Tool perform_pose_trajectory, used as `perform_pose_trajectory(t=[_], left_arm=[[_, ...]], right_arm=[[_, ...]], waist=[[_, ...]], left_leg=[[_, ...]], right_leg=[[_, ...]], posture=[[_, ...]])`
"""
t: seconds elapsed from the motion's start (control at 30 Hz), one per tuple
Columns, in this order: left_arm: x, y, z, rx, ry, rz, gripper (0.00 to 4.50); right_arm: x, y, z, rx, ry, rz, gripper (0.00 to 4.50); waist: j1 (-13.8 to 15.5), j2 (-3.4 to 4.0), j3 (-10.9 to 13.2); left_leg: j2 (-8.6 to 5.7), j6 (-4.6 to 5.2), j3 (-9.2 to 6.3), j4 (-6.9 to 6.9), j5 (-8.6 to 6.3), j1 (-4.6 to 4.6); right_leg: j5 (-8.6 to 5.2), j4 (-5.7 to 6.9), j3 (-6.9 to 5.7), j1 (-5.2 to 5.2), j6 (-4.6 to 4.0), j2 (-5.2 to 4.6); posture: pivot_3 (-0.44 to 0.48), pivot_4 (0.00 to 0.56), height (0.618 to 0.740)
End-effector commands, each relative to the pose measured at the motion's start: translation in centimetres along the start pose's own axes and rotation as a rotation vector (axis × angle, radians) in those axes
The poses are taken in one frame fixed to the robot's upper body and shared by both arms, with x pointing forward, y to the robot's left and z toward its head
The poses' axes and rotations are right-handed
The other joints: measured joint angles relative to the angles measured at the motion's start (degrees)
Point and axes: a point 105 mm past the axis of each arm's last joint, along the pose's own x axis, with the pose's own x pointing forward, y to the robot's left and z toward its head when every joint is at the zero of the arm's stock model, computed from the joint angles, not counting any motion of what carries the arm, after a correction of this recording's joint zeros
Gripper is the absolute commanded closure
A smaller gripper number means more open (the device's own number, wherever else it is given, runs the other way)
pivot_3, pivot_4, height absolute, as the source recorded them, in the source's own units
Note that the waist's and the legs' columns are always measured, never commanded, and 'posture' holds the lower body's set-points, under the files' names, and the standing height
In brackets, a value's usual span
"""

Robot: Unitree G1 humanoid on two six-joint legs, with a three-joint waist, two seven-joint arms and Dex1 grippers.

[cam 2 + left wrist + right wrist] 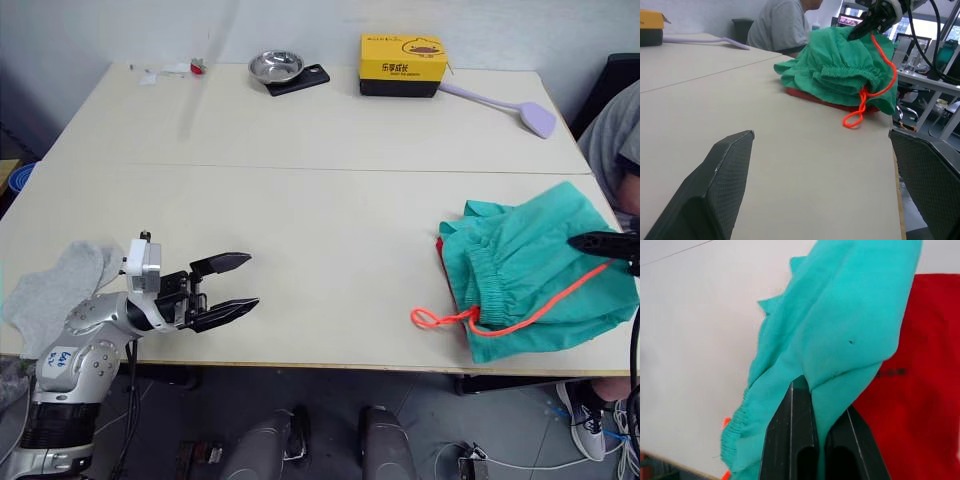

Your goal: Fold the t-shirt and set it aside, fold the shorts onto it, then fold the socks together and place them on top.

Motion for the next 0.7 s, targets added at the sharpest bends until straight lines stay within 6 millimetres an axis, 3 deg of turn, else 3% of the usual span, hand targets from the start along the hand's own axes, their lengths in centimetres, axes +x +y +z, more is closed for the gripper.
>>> perform_pose_trajectory(t=[0.03, 0.2, 0.33, 0.43, 0.5, 0.6, 0.7], left_arm=[[0.1, 0.0, 0.6, 0.026, 0.000, -0.011, 0.00], [-0.1, 0.1, 0.9, 0.036, 0.009, -0.011, 0.00], [-0.4, 0.2, 1.0, 0.040, 0.015, -0.006, 0.00], [-0.5, 0.3, 0.9, 0.040, 0.020, -0.003, 0.00], [-0.6, 0.3, 0.8, 0.039, 0.021, -0.002, 0.00], [-0.8, 0.3, 0.8, 0.036, 0.015, 0.009, 0.00], [-1.5, 0.2, 0.7, 0.037, 0.023, 0.022, 0.00]], right_arm=[[2.2, -1.7, -0.7, -0.023, -0.032, -0.016, 4.44], [4.6, -3.5, -2.6, -0.146, -0.011, -0.060, 4.44], [4.7, -5.2, -2.7, -0.275, -0.013, -0.135, 4.44], [3.8, -4.5, -2.0, -0.377, -0.026, -0.100, 3.82], [2.9, -4.2, -1.5, -0.403, -0.040, -0.089, 3.04], [0.6, -4.2, -1.1, -0.659, 0.031, -0.142, 2.10], [-0.4, -2.1, 0.1, -0.815, -0.027, -0.072, 1.07]], waist=[[-0.1, -0.01, 0.0], [0.2, 0.29, 0.0], [0.2, 0.32, 0.1], [0.2, 0.32, 0.0], [0.2, 0.34, 0.0], [0.5, 0.55, 0.1], [0.6, 0.59, 0.1]], left_leg=[[0.00, -0.06, 0.00, 0.03, -0.02, 0.00], [-0.01, 0.15, 0.04, 0.16, 0.09, 0.00], [-0.01, 0.18, 0.04, 0.34, 0.09, -0.01], [0.00, -0.01, 0.03, 0.43, -0.08, 0.00], [-0.01, 0.00, 0.04, 0.45, -0.10, 0.02], [-0.01, 0.02, 0.03, 0.45, -0.11, 0.01], [0.00, 0.03, 0.04, 0.46, -0.12, 0.03]], right_leg=[[0.01, 0.00, 0.00, 0.02, 0.01, 0.00], [0.06, 0.09, 0.00, 0.05, 0.10, 0.01], [0.08, 0.16, -0.03, 0.10, 0.14, 0.01], [0.11, 0.16, -0.02, 0.17, 0.19, 0.01], [0.13, 0.16, 0.00, 0.20, 0.22, 0.01], [0.13, 0.15, 0.00, 0.19, 0.23, 0.00], [0.13, 0.13, -0.01, 0.20, 0.23, 0.01]], posture=[[0.000, 0.150, 0.740], [0.000, 0.150, 0.740], [0.000, 0.150, 0.740], [0.000, 0.150, 0.740], [0.000, 0.150, 0.740], [0.000, 0.150, 0.740], [0.000, 0.150, 0.740]])
